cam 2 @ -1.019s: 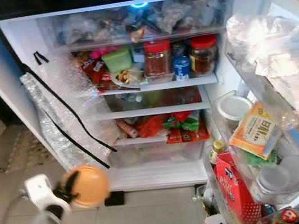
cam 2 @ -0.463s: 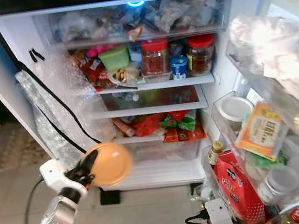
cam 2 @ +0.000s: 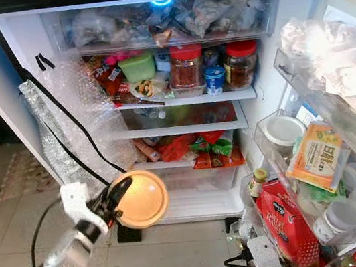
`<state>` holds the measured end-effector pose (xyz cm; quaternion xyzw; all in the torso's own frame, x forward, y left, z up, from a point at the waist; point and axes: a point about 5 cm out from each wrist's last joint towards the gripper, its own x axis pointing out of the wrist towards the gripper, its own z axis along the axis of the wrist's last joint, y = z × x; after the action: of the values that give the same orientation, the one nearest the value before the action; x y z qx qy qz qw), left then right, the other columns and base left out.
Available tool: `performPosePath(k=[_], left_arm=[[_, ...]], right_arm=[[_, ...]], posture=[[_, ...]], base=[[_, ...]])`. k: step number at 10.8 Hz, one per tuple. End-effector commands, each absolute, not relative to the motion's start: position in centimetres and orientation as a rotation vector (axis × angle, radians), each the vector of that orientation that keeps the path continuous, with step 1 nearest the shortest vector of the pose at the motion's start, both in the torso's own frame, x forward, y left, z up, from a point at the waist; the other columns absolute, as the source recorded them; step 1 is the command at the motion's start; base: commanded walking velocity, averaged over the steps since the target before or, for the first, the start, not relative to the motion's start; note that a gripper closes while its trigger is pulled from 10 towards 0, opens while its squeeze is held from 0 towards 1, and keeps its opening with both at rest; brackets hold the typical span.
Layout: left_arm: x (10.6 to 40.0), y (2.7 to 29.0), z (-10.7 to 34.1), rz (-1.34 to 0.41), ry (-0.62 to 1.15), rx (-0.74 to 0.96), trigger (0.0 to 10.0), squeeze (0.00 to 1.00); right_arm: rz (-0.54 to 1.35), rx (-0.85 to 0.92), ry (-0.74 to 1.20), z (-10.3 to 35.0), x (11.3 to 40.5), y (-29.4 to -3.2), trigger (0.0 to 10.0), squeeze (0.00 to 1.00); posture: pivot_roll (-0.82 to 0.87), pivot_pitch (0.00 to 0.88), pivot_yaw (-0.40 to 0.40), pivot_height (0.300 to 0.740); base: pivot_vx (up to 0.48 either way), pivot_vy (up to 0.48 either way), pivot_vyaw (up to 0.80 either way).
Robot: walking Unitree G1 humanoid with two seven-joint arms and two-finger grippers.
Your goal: Restocking fridge
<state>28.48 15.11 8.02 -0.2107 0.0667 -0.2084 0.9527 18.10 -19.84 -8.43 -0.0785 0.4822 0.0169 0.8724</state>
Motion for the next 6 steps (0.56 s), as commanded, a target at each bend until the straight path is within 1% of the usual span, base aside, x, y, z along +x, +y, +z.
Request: performPosePath(k=[1,3,4,6], left_arm=[[29.05,14.25,9.49,-0.477,0.095,-0.403,10.0,0.0],[29.32,14.71,9.36,-0.438,0.093,-0.452,10.0,0.0],[29.3,14.89,9.33,-0.417,0.09,-0.5,10.0,0.0],[29.2,14.71,9.6,-0.419,0.087,-0.518,10.0,0.0]], right_arm=[[0.013,-0.178,0.988,-7.92,18.88,-20.65,10.0,0.0],[0.009,-0.174,0.98,-7.74,19.28,-20.56,10.0,0.0],[0.009,-0.169,0.978,-7.71,19.37,-20.5,10.0,0.0],[0.007,-0.162,0.982,-7.76,19.28,-20.47,10.0,0.0]], posture=[[0.04,0.0,-0.055,0.74],[0.03,0.0,-0.037,0.74],[0.03,0.0,-0.036,0.74],[0.04,0.0,-0.044,0.74]], base=[[0.0,0.0,0.0],[0.0,0.0,0.0],[0.0,0.0,0.0],[0.0,0.0,0.0]])
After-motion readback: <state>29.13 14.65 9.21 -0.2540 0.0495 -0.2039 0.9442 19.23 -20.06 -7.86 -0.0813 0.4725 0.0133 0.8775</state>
